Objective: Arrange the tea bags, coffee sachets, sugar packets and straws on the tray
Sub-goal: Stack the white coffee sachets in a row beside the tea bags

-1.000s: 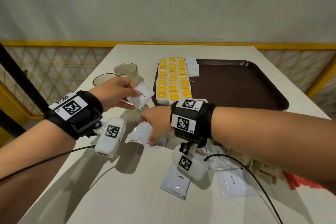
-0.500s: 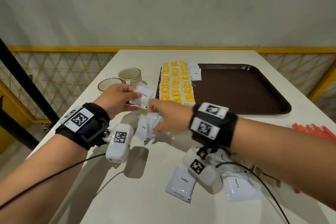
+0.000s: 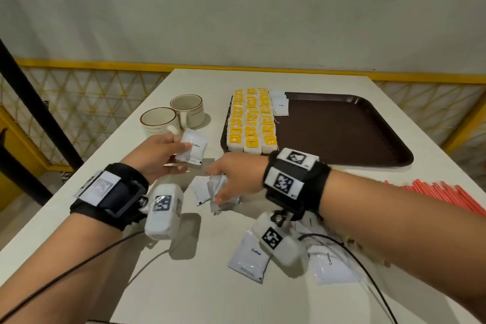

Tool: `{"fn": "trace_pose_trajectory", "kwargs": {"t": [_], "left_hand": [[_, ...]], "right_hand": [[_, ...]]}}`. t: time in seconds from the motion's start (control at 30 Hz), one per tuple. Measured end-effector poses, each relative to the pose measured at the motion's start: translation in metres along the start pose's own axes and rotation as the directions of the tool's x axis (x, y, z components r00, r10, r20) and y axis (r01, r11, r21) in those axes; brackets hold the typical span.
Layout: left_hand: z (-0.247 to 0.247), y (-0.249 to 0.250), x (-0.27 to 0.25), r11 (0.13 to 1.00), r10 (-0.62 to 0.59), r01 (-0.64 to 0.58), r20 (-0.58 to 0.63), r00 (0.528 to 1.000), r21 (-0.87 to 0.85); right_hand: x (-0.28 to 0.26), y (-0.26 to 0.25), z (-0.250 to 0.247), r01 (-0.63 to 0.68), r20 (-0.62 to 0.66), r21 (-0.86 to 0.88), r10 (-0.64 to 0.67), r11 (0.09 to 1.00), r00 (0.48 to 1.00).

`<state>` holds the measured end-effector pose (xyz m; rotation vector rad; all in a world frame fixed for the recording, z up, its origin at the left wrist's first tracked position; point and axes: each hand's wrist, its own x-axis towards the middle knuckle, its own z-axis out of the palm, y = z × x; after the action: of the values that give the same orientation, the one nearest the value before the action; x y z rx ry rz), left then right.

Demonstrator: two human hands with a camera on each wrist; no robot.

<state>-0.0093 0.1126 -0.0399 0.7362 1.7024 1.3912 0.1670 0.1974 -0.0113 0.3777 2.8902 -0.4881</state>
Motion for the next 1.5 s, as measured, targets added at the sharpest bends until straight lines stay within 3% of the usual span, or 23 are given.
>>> {"fn": "trace_pose_trajectory", "kwargs": {"t": [0.1,0.2,0.3,0.43,0.5,0.6,0.67,0.73,0.8,0.9,1.0,1.1,1.3,1.4,1.5], "left_hand": [[-0.008,0.0,0.0,0.997,-0.024,0.021,-0.041,0.999,-0.073],[-0.005,0.0,-0.001,0.992,-0.027,0.021,-0.048,0.998,-0.123],[0.004,0.003,-0.003,0.985,-0.012,0.004,-0.043,0.999,-0.173],[0.026,0.008,-0.008,0.966,0.066,-0.081,-0.07,0.995,-0.246],[0.044,0.011,-0.011,0.96,0.112,-0.122,-0.053,0.992,-0.253],[0.078,0.016,-0.014,0.943,0.148,-0.143,-0.007,0.989,-0.3],[0.101,0.017,-0.018,0.928,0.127,-0.111,0.022,0.992,-0.356],[0.118,0.012,-0.022,0.909,0.092,-0.063,0.051,0.995,-0.412],[0.128,0.005,-0.024,0.911,0.09,-0.045,0.091,0.992,-0.409],[0.134,0.0,-0.031,0.924,0.118,-0.036,0.195,0.974,-0.381],[0.137,0.0,-0.039,0.922,0.114,0.043,0.376,0.92,-0.384],[0.136,0.003,-0.044,0.924,0.08,0.113,0.472,0.878,-0.366],[0.128,0.002,-0.041,0.923,0.022,0.189,0.534,0.845,-0.336],[0.126,0.0,-0.035,0.905,0.005,0.196,0.469,0.883,-0.377],[0.125,-0.001,-0.031,0.887,-0.021,0.227,0.456,0.89,-0.401]], "right_hand": [[0.016,-0.017,0.001,0.035,0.02,-0.277,-0.031,0.96,0.999],[0.025,-0.021,0.0,0.052,0.018,-0.34,-0.049,0.939,0.999],[0.024,-0.014,-0.004,0.044,-0.054,-0.187,-0.055,0.981,0.997],[-0.015,0.017,-0.022,0.032,-0.316,0.236,0.045,0.971,0.948],[-0.043,0.037,-0.027,0.058,-0.441,0.503,0.198,0.862,0.875],[-0.073,0.059,-0.02,0.249,-0.516,0.775,0.354,0.581,0.78],[-0.084,0.069,-0.01,0.344,-0.499,0.852,0.414,0.394,0.761],[-0.091,0.075,0.0,0.359,-0.459,0.885,0.426,0.296,0.78],[-0.094,0.078,0.01,0.333,-0.442,0.889,0.403,0.313,0.802],[-0.092,0.078,0.018,0.28,-0.462,0.854,0.39,0.439,0.796],[-0.088,0.076,0.023,0.253,-0.465,0.832,0.373,0.494,0.803],[-0.088,0.073,0.024,0.24,-0.461,0.82,0.352,0.52,0.815],[-0.095,0.079,0.018,0.257,-0.484,0.808,0.349,0.529,0.802],[-0.1,0.082,0.014,0.252,-0.488,0.79,0.325,0.56,0.81],[-0.103,0.085,0.012,0.203,-0.458,0.763,0.29,0.614,0.84]]}}
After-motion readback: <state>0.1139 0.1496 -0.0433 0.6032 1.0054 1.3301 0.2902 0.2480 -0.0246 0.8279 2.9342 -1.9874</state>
